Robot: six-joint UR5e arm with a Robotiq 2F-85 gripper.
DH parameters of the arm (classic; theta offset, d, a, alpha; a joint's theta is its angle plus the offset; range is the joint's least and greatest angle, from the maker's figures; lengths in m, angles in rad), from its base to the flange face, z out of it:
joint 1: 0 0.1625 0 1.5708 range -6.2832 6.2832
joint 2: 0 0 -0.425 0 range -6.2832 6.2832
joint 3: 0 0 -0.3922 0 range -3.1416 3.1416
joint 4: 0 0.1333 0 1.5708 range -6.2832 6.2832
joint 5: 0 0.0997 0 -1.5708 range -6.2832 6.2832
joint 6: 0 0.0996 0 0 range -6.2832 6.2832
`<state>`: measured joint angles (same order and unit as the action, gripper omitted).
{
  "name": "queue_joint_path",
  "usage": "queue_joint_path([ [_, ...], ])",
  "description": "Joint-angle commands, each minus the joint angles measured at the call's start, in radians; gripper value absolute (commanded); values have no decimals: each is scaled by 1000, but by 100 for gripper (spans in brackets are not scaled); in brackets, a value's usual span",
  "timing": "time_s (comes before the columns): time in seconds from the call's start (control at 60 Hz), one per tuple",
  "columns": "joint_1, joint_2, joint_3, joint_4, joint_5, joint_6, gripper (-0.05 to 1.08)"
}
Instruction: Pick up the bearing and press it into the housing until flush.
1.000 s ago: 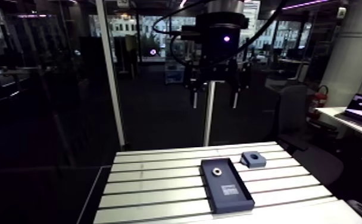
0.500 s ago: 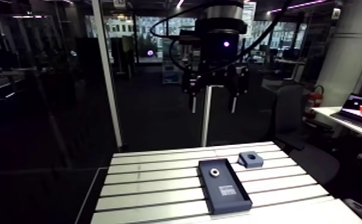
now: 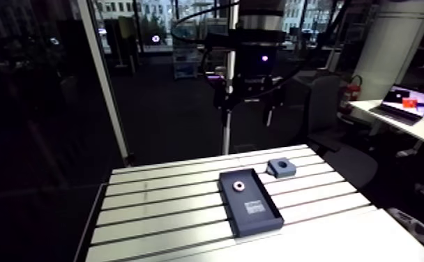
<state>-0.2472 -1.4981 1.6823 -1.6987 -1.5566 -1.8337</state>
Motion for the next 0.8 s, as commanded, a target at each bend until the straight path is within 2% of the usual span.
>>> queue_joint_path([
  [0.017,-17,68,78,-232,-10,-19,1],
  [0.15,-17,94,107,-296,-22,-20,1],
  [0.267,-15,130,106,-323,-17,-20,1],
  [0.45,-14,182,103,-340,-18,-20,1],
  [0.667,-11,217,100,-354,-18,-17,2],
  [0.8,-9,249,80,-355,-12,-14,9],
])
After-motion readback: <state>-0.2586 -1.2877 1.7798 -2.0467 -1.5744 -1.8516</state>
